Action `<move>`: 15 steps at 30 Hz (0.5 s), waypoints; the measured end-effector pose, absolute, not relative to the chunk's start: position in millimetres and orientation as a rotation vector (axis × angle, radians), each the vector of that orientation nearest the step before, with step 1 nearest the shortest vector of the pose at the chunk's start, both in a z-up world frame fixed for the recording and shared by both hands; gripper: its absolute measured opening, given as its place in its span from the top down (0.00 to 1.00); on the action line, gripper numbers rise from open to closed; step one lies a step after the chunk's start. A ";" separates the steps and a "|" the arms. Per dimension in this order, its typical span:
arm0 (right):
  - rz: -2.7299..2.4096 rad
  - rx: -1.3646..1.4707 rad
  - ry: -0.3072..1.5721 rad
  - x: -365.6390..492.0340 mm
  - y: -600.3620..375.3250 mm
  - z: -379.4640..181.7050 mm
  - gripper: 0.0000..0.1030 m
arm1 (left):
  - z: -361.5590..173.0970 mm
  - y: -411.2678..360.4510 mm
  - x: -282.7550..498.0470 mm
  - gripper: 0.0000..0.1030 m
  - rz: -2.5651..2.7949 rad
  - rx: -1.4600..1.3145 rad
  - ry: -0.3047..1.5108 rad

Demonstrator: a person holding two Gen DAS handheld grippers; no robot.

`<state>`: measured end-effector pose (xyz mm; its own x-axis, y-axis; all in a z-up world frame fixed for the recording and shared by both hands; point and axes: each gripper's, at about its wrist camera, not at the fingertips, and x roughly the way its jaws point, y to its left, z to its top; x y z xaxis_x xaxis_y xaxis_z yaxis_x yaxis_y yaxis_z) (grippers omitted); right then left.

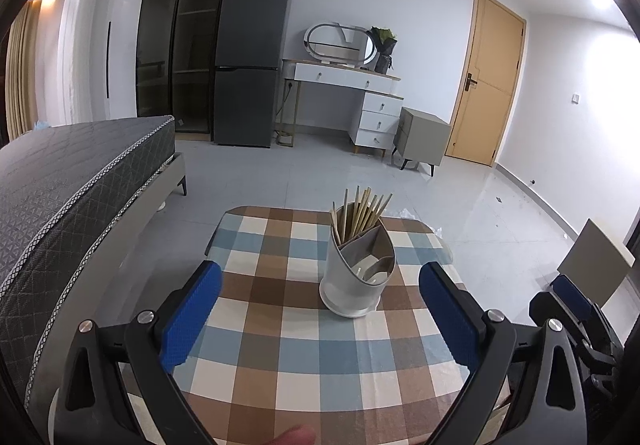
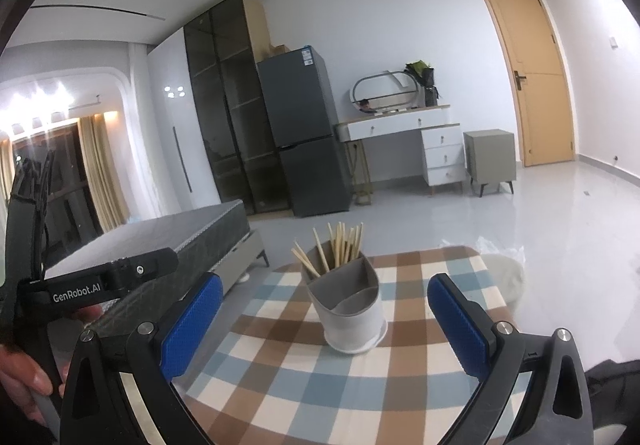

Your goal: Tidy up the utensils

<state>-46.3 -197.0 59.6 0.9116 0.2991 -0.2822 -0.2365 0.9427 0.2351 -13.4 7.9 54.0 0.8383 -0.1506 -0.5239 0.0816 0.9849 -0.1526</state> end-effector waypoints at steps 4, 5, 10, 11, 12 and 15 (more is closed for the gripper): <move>0.276 0.203 0.325 -47.1 -197.8 59.8 0.00 | 52.5 7.4 -13.6 0.07 -0.135 -0.138 0.576; 0.276 0.204 0.325 -48.0 -198.0 59.6 0.00 | 52.1 6.5 -14.0 0.07 -0.136 -0.133 0.577; 0.276 0.206 0.327 -49.1 -198.4 60.3 0.00 | 50.8 5.4 -15.7 0.07 -0.137 -0.129 0.574; 0.275 0.206 0.326 -49.1 -198.5 60.4 0.00 | 50.8 5.5 -15.4 0.07 -0.137 -0.130 0.575; 0.274 0.208 0.326 -49.5 -198.7 60.5 0.00 | 50.9 5.5 -14.8 0.07 -0.136 -0.130 0.578; 0.273 0.209 0.330 -50.1 -198.5 60.9 0.00 | 51.2 5.1 -16.0 0.07 -0.128 -0.119 0.567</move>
